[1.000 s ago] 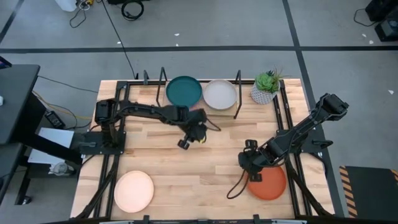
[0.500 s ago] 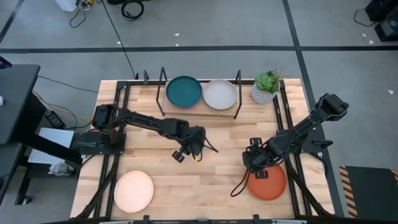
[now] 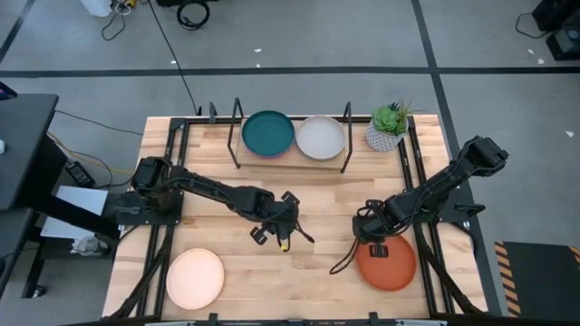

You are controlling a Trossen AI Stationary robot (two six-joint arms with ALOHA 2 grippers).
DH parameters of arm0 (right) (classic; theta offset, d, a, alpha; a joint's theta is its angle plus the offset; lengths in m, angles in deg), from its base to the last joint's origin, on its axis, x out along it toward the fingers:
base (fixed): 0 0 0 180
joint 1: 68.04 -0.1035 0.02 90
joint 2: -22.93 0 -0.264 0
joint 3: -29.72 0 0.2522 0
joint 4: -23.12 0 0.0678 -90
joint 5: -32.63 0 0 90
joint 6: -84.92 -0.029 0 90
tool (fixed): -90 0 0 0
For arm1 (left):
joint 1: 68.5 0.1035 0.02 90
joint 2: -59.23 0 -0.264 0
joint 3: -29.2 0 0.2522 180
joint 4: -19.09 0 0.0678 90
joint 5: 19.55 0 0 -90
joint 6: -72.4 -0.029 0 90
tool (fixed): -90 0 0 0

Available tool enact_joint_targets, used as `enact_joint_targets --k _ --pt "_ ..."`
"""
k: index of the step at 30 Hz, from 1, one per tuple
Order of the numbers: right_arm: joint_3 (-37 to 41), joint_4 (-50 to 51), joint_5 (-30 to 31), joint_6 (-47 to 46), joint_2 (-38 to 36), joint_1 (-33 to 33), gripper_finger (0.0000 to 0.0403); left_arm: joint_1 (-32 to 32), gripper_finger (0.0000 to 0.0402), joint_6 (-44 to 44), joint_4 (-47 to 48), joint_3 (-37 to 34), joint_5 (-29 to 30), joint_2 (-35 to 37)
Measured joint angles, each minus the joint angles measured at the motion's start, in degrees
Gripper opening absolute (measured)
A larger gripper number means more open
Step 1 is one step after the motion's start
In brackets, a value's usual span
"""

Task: Place and stack plates onto a shelf
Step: Stack the orange plate on top of the dark green plate on the shelf

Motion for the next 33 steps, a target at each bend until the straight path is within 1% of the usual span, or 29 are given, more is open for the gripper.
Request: enact_joint_targets --k 2,4,7,10,16,20,21,23,25,27,29,30,33 --pt "0.0 0.4 -1.8 0.2 0.0 0.9 0.0026 -1.0 0.0099 -0.9 -1.5 0.0 1.5 0.0" --pt "-0.1 -0.1 -2.6 0.1 0.0 1.7 0.0011 -2.1 0.0105 -2.2 -2.8 0.0 2.4 0.0" --pt "0.0 0.2 -2.2 0.3 0.0 3.4 0.0016 -3.9 0.0116 -4.6 -5.2 0.0 3.1 -0.4" --pt "0.0 -0.1 -2.2 0.0 0.0 5.7 0.0009 -5.6 0.0125 -5.8 -6.9 -0.1 4.4 -1.0" --pt "0.0 -2.1 -0.5 -0.1 0.0 10.3 0.0007 -7.2 0.0127 -5.9 -13.7 -0.1 9.7 -3.1" --pt "0.1 -5.4 -0.3 -0.7 0.0 14.4 0.0007 -7.2 0.0127 -7.0 -16.3 -0.1 10.2 -3.8" --pt "0.2 -6.0 -0.7 -0.4 0.0 15.5 0.0007 -7.3 0.0127 -7.5 -16.1 -0.1 10.3 -3.8" --pt "0.4 -8.2 -2.3 1.0 0.0 17.9 0.0007 -7.5 0.0127 -9.0 -19.3 0.0 10.7 -5.0" --pt "0.4 -10.1 -4.1 2.4 0.0 20.0 0.0007 -8.0 0.0127 -10.9 -19.6 -0.2 12.6 -5.7" --pt "0.4 -11.5 -5.2 4.0 0.0 21.8 0.0007 -8.4 0.0127 -13.9 -23.5 0.0 14.1 -7.3" --pt "0.5 -13.0 -7.3 5.6 0.0 23.4 0.0007 -8.8 0.0127 -16.7 -23.1 -0.2 14.5 -7.9" --pt "0.5 -13.6 -7.9 6.2 0.0 24.1 0.0007 -8.9 0.0127 -18.2 -25.2 -0.1 14.6 -8.5" --pt "0.5 -15.0 -9.2 7.7 0.0 25.6 0.0006 -9.0 0.0128 -20.1 -25.9 -0.1 14.6 -9.5"
